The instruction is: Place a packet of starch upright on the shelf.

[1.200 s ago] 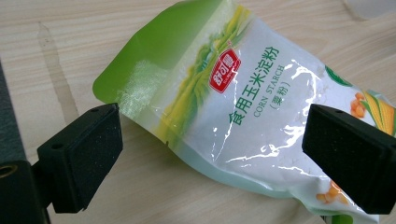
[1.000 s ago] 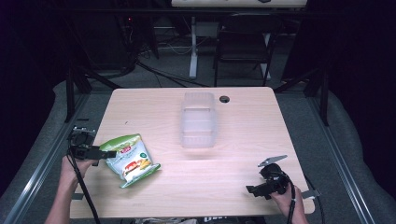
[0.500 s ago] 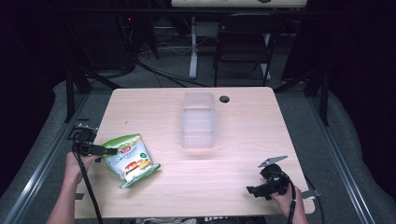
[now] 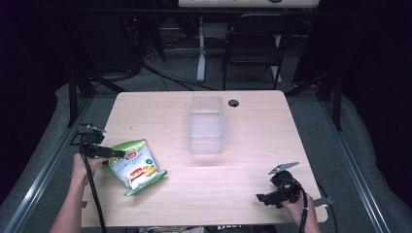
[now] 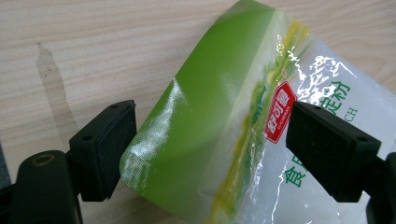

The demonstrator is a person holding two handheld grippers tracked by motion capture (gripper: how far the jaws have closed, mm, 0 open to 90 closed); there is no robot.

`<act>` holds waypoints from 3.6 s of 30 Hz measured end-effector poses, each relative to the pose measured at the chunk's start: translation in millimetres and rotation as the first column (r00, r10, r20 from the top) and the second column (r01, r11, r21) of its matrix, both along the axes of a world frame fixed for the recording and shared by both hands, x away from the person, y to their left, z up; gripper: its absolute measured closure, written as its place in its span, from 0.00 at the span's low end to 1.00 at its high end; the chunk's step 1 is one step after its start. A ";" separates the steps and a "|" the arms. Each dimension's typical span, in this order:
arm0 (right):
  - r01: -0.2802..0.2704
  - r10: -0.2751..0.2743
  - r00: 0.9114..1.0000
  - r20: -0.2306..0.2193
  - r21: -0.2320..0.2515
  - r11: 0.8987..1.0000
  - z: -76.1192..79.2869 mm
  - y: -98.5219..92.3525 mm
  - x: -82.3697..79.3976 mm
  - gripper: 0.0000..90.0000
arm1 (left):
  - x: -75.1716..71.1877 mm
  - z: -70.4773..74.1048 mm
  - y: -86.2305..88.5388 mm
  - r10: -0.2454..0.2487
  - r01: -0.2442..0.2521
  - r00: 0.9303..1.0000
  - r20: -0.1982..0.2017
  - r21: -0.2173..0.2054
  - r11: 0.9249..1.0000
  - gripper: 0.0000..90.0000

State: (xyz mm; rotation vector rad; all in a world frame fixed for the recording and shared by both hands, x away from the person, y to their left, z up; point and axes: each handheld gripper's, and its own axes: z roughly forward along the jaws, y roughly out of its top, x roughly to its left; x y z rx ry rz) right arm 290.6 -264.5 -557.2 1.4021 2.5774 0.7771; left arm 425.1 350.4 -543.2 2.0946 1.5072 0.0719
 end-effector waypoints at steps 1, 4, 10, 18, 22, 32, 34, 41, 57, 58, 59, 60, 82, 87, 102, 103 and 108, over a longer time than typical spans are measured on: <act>0.000 0.000 1.000 -0.002 -0.001 1.000 0.0 0.1 0.0 0.12 | 0.7 0.1 -0.9 -0.001 0.001 1.000 0.000 0.001 1.000 0.20; 0.004 -0.004 1.000 -0.001 -0.003 1.000 0.0 0.1 -0.1 0.13 | 2.3 0.8 -3.0 0.002 -0.002 1.000 -0.001 0.003 1.000 0.23; 0.004 -0.004 1.000 -0.001 -0.004 1.000 0.0 0.1 -0.1 0.13 | 3.4 2.0 -6.8 0.008 -0.008 1.000 0.005 0.018 1.000 0.36; 0.001 -0.001 1.000 0.000 -0.006 1.000 0.0 -0.1 -0.1 0.13 | 1.6 4.4 -12.5 -0.047 0.046 0.999 0.017 0.018 0.999 0.55; 0.000 0.000 1.000 0.000 -0.006 1.000 -0.1 -0.1 -0.2 0.13 | 0.9 4.8 -19.3 -0.084 0.083 0.996 0.019 0.040 0.996 0.64; 0.014 -0.014 1.000 0.010 0.002 1.000 -0.9 0.2 -1.0 0.13 | -2.6 5.4 -30.0 -0.133 0.131 0.991 0.032 0.065 0.989 0.80; 0.006 -0.006 1.000 0.006 -0.013 1.000 0.0 -0.3 -0.7 0.13 | -3.5 5.7 -31.9 -0.136 0.133 0.990 0.041 0.076 0.988 0.82; 0.004 -0.004 1.000 0.005 -0.012 1.000 -0.1 -0.3 -0.7 0.13 | -6.2 6.5 -35.4 -0.146 0.141 0.988 0.049 0.092 0.986 0.89; 0.008 -0.008 1.000 0.005 -0.008 1.000 0.2 -0.9 -1.2 0.14 | -15.2 7.6 -37.6 -0.120 0.111 0.988 0.093 0.102 0.989 0.93; 0.008 -0.008 1.000 0.004 -0.010 1.000 0.3 -0.9 -1.3 0.14 | -15.8 8.1 -37.9 -0.118 0.109 0.989 0.093 0.103 0.989 0.94; 0.010 -0.010 1.000 0.001 -0.009 1.000 0.4 -0.8 -1.3 0.14 | -16.1 8.0 -38.1 -0.117 0.107 0.988 0.098 0.102 0.989 0.94; 0.010 -0.010 1.000 0.002 -0.009 1.000 0.3 -0.9 -1.3 0.14 | -16.6 8.5 -38.4 -0.118 0.109 0.988 0.098 0.101 0.989 0.94; 0.014 -0.014 1.000 0.005 -0.007 1.000 0.0 -1.7 -0.9 0.14 | -30.7 51.3 -41.1 -0.156 0.154 0.969 0.190 0.028 0.988 0.98; 0.011 -0.011 1.000 0.002 -0.007 1.000 0.0 -1.8 -0.7 0.14 | -32.8 61.5 -42.0 -0.164 0.161 0.963 0.216 0.033 0.986 0.98; 0.016 -0.016 1.000 0.002 -0.009 1.000 0.2 -3.1 -0.7 0.14 | -39.9 98.3 -63.8 -0.282 0.270 0.922 0.266 0.081 0.959 0.99; 0.016 -0.016 1.000 0.002 -0.009 1.000 0.1 -3.1 -0.7 0.14 | -40.5 101.0 -65.4 -0.289 0.276 0.918 0.274 0.085 0.957 0.99; 0.015 -0.015 1.000 0.002 -0.008 1.000 0.4 -3.0 -0.9 0.14 | -43.0 115.3 -74.6 -0.337 0.316 0.891 0.305 0.116 0.942 0.99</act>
